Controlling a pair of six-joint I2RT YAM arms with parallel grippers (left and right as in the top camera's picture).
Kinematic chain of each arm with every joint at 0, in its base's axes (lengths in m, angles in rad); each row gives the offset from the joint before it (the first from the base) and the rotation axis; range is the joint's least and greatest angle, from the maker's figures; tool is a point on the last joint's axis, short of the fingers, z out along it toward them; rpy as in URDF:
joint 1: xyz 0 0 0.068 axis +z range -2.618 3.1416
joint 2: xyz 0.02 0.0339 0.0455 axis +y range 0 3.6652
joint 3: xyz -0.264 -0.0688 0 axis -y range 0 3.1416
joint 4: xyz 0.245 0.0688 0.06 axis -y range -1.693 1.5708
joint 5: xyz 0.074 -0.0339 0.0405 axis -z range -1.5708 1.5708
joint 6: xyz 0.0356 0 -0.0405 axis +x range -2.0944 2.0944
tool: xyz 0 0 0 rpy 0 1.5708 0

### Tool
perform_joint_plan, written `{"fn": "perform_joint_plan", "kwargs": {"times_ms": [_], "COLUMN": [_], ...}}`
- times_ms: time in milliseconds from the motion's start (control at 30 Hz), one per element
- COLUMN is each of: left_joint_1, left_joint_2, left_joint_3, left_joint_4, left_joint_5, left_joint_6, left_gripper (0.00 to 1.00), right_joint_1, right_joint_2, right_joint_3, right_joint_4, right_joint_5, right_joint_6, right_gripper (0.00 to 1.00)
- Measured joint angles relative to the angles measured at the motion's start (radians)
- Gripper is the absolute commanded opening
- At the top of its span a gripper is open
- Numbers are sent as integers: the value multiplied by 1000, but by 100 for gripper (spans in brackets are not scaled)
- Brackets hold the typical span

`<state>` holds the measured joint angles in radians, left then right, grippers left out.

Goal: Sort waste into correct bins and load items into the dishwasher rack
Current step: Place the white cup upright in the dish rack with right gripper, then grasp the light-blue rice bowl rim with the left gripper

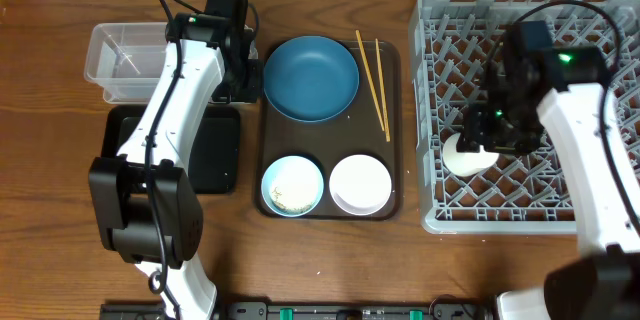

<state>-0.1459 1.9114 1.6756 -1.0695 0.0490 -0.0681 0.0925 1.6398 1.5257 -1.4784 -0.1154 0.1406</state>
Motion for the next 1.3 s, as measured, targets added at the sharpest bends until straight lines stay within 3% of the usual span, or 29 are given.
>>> {"fn": "perform_joint_plan", "kwargs": {"times_ms": [267, 333, 433, 533, 900, 1033, 1300], "left_joint_1": [0, 0, 0, 0, 0, -13, -187], "left_joint_2": [0, 0, 0, 0, -60, -168, -241], "left_joint_3": [0, 0, 0, 0, 5, 10, 17], "left_joint_4": [-2, -3, -4, -4, -5, -36, -121], "left_joint_5": [-12, -14, -16, -21, 22, 99, 166], "left_joint_6": [7, 10, 13, 14, 17, 17, -43], "left_gripper": [31, 31, 31, 36, 42, 42, 41], "right_joint_1": [10, 10, 10, 10, 10, 10, 10], "right_joint_2": [120, 135, 149, 156, 155, 132, 79], "right_joint_3": [0, 0, 0, 0, 111, 185, 214], "right_joint_4": [3, 6, 10, 11, -2, 14, 73], "right_joint_5": [19, 21, 24, 26, 27, 27, 27], "right_joint_6": [0, 0, 0, -3, -4, -2, -4], "right_gripper": [43, 50, 70, 79, 81, 89, 89]}}
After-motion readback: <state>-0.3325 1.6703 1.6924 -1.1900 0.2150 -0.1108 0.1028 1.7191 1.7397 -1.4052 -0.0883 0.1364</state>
